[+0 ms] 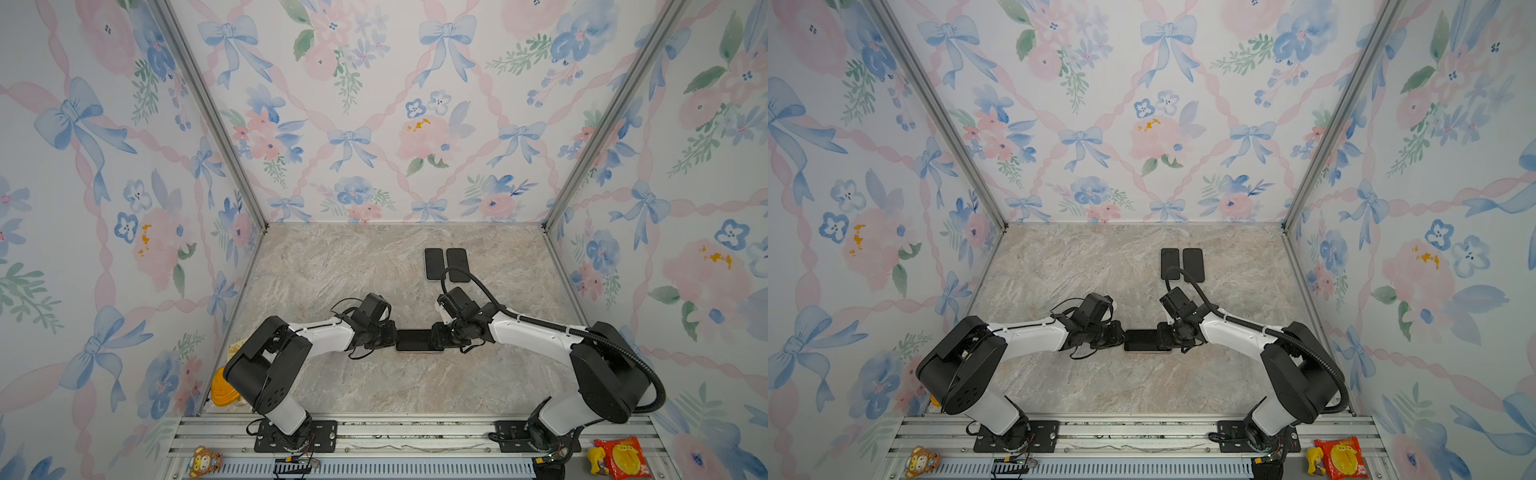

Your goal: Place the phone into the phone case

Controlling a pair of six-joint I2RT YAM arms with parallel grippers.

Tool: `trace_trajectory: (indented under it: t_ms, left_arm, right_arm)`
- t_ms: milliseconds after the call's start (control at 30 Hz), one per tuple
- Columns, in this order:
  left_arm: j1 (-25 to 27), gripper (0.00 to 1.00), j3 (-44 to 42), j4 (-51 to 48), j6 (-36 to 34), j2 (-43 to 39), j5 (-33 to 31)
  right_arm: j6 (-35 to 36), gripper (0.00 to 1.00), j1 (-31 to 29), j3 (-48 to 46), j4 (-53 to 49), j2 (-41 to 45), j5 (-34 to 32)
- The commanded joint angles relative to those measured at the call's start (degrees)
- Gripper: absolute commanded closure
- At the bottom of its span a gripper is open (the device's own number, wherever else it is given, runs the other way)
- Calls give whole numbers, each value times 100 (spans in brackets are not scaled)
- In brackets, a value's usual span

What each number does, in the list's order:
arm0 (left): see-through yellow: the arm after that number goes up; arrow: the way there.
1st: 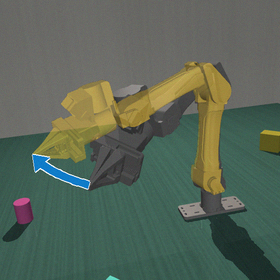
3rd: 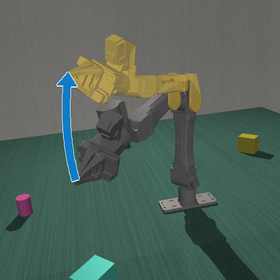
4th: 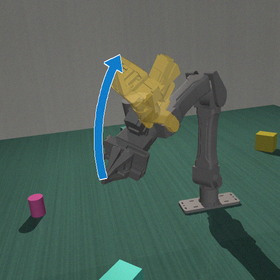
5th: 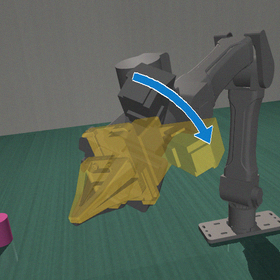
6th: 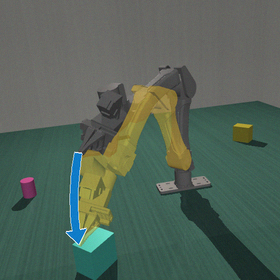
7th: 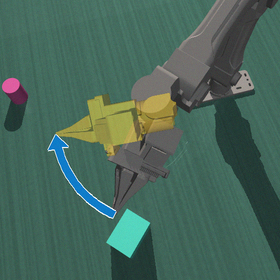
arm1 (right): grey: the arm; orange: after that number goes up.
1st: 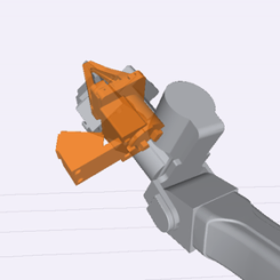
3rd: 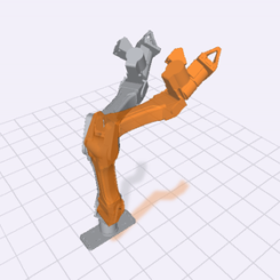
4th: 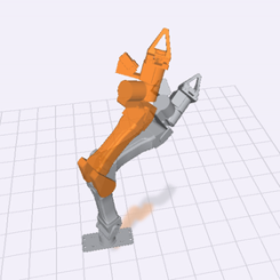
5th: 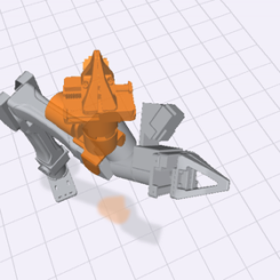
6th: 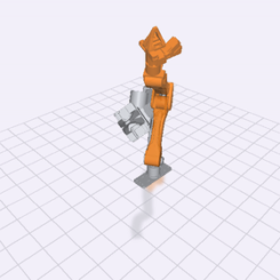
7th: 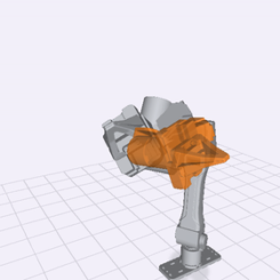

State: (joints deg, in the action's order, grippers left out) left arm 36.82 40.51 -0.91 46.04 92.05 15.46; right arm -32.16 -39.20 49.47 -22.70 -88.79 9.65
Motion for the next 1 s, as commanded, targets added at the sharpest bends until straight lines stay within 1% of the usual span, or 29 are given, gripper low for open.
trace_trajectory:
  t_ms: [0, 167, 233, 300, 433, 600, 833, 967]
  left_arm:
    - [86, 79, -157, -767, -144, 99, -381]
    - [124, 67, -104, -755, -178, 23, -226]
    - [124, 64, -101, -749, -196, -52, -148]
    - [115, 63, -98, -732, -220, -112, -71]
    - [115, 63, -173, -481, -193, -104, 220]
    - [115, 64, -265, -223, -113, -58, 413]
    - [115, 65, -314, -62, -53, -24, 510]
    - [115, 65, -401, 84, 8, -23, 598]
  right_arm:
    - [-54, 54, 149, -201, -51, 102, -26]
    - [13, 54, 253, -233, -223, 338, -168]
    - [-20, 54, 289, -351, -122, 363, -130]
    - [-76, 58, 290, -430, 28, 290, -5]
    - [-107, 64, 230, -457, 147, 147, 88]
    - [-155, 72, 180, -519, 278, 160, 193]
    - [-207, 77, 86, -505, 429, -13, 418]
    - [-280, 79, 4, -518, 565, -80, 527]
